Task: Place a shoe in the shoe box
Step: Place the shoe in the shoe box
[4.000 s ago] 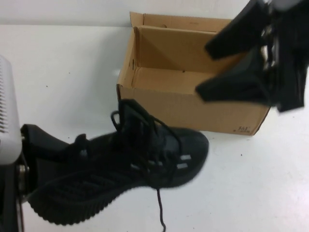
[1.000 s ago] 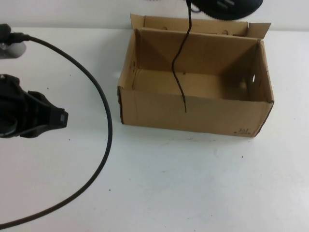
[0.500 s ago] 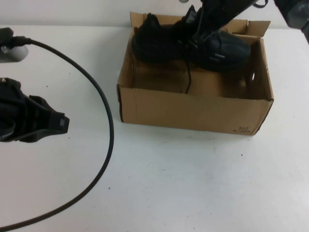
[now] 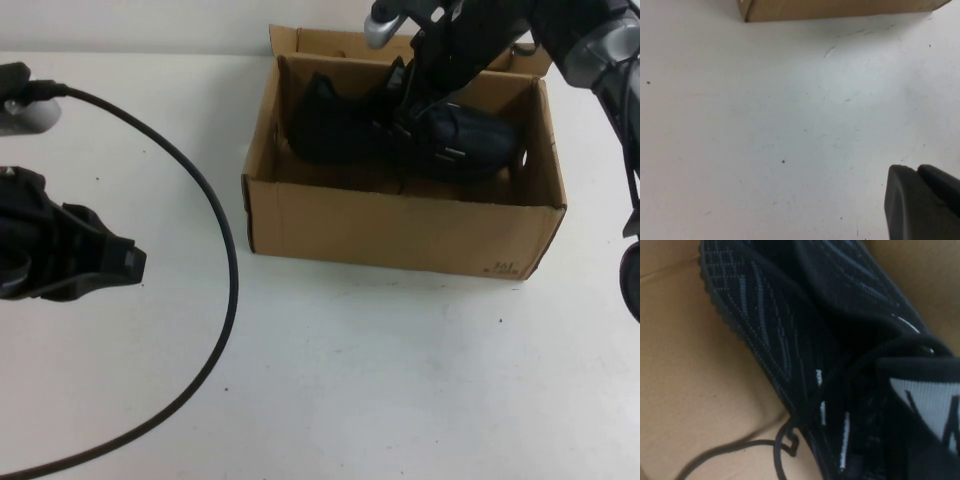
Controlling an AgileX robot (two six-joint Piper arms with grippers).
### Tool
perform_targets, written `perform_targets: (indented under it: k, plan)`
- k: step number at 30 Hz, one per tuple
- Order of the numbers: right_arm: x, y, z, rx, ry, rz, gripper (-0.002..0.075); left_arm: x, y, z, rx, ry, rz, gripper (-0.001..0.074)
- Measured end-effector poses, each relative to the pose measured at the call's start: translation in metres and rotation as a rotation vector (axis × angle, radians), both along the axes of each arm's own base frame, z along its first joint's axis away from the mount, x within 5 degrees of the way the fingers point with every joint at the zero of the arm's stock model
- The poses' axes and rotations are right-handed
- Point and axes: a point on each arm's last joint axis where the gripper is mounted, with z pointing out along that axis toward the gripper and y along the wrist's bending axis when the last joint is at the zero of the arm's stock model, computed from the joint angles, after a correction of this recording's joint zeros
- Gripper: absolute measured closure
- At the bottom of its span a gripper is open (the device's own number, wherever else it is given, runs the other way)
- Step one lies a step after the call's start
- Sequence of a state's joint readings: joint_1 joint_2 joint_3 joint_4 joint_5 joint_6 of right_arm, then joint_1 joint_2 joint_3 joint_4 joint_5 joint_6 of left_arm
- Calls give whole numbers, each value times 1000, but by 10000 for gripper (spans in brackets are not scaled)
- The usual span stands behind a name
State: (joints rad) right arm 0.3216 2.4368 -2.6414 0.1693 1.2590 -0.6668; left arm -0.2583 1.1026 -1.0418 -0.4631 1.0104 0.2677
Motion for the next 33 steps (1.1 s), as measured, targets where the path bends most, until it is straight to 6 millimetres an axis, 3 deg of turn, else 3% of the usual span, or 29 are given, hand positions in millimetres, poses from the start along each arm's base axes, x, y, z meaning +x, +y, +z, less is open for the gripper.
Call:
perform_targets:
  k: [8, 15, 17, 20, 22, 24, 27, 30, 33]
  plan:
    - [7, -2, -19, -52, 19, -19, 689, -1, -1, 0, -8, 11, -10, 734]
    - [11, -6, -15, -58, -17, -93, 391, -2, -1, 0, 4, -1, -42, 734]
    - [9, -8, -9, -52, -26, -98, 343, -2, -1, 0, 14, -13, -59, 734]
    - [2, -9, 12, -26, -59, -98, 337, -2, -1, 0, 36, -39, -97, 734]
    - [-6, -10, 33, -1, -87, -94, 379, -2, -1, 0, 56, -63, -132, 734]
    - [-18, -14, 57, 15, -115, -90, 451, -3, -1, -1, 76, -76, -171, 734]
    - [-38, -21, 97, 48, -173, -100, 620, -5, -1, -2, 119, -103, -250, 734]
    - [-60, -39, 139, 97, -237, -169, 704, -3, 1, -6, 197, -129, -315, 734]
    - [-86, -66, 182, 174, -301, -267, 730, 3, 4, -9, 266, -157, -335, 734]
